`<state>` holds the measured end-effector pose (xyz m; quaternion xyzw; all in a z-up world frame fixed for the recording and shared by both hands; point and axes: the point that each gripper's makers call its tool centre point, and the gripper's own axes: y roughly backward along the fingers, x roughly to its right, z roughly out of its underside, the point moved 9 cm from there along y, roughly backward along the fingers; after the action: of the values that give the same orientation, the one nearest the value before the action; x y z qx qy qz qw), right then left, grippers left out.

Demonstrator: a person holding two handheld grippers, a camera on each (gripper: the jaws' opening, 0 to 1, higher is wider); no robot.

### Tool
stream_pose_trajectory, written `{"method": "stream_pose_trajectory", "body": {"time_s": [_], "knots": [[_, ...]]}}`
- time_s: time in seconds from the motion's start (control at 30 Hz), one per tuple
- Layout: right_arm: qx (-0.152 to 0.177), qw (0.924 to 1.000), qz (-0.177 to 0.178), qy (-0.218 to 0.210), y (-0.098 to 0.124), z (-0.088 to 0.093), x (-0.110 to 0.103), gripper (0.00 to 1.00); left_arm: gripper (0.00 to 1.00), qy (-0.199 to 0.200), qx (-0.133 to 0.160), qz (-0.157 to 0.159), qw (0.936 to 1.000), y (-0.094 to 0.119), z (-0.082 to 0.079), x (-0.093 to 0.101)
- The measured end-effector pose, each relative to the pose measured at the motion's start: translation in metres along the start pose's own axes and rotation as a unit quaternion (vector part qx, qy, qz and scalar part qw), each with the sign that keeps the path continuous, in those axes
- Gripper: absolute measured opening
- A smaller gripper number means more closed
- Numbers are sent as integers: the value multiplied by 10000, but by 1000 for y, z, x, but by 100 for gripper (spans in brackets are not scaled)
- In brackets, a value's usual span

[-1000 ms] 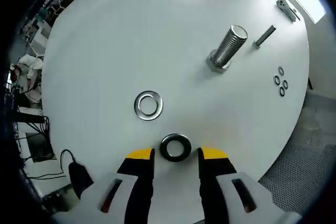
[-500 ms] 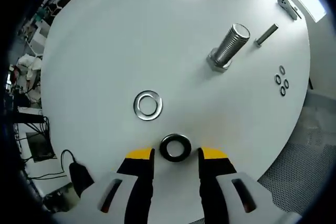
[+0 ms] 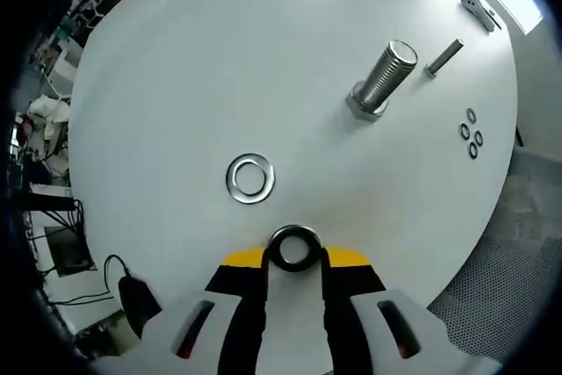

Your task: Place the washer onto the threaded stud by aligning its center hole with the stud, sliding it down to the base, and recovering from edge contact or off-axis alignment until the washer reaches the visible bottom stop.

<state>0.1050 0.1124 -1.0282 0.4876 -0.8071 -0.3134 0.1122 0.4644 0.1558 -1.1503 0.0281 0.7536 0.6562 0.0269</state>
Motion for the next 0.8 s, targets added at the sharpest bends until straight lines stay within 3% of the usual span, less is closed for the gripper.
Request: {"method": "stream_pose_trajectory", "body": {"time_s": [0.3, 0.53, 0.67, 0.8], "knots": [[15, 10000, -5, -8, 0, 0, 0, 40, 28, -25, -25, 57, 10000, 0, -1, -1], [24, 10000, -4, -12, 0, -1, 0, 40, 27, 113, -59, 25, 9999, -2, -4, -6], [24, 10000, -11, -14, 0, 0, 0, 40, 23, 407, 19, -38, 9992, -3, -4, -8], [41, 10000, -6, -32, 0, -1, 0, 40, 21, 364, 57, -53, 9993, -6, -4, -9]]}}
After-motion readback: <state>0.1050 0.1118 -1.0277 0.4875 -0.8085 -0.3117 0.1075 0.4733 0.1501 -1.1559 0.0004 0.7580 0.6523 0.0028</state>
